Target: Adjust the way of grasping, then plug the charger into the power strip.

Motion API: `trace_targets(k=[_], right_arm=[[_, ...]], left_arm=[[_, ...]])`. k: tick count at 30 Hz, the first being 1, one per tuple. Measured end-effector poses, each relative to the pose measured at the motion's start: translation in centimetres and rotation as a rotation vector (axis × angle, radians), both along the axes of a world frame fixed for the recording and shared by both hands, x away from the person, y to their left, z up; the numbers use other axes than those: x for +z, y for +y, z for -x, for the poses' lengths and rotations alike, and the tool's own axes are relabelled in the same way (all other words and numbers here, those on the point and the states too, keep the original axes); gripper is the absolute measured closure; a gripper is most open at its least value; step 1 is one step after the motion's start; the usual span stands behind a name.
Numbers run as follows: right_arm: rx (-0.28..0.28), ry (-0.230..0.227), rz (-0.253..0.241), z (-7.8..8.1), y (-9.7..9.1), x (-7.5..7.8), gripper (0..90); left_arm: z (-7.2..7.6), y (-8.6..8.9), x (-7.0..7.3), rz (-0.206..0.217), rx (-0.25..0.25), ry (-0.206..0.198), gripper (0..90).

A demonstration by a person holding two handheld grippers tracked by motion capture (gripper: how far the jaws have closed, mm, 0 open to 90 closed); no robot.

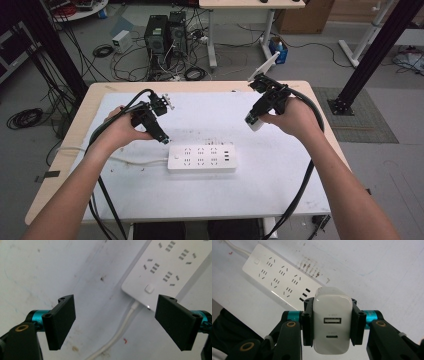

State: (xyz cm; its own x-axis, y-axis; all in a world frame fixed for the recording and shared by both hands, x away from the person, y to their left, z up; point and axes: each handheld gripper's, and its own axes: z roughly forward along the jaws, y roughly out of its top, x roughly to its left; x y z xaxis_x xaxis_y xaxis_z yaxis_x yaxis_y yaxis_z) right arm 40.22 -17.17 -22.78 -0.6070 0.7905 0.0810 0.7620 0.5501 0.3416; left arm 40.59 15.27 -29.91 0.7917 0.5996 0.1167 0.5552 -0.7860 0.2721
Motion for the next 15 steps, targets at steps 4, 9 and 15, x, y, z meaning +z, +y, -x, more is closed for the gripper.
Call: trace_targets(k=[4, 9, 15], right_arm=[[0.041, -0.007, 0.029, 0.1, 0.1, 0.2, 62.3], [0.072, -0.011, 0.052, -0.2, 0.2, 0.4, 62.3], [0.133, -0.016, 0.07, -0.6, 0.6, 0.0, 62.3]], left_arm=[[-0.4, 1.2, -0.3, -0.017, 0.03, 0.04, 16.9], [-0.2, 2.2, -0.5, -0.003, 0.058, 0.03, 16.9], [0.5, 2.5, -0.2, 0.019, 0.049, 0.029, 16.9]])
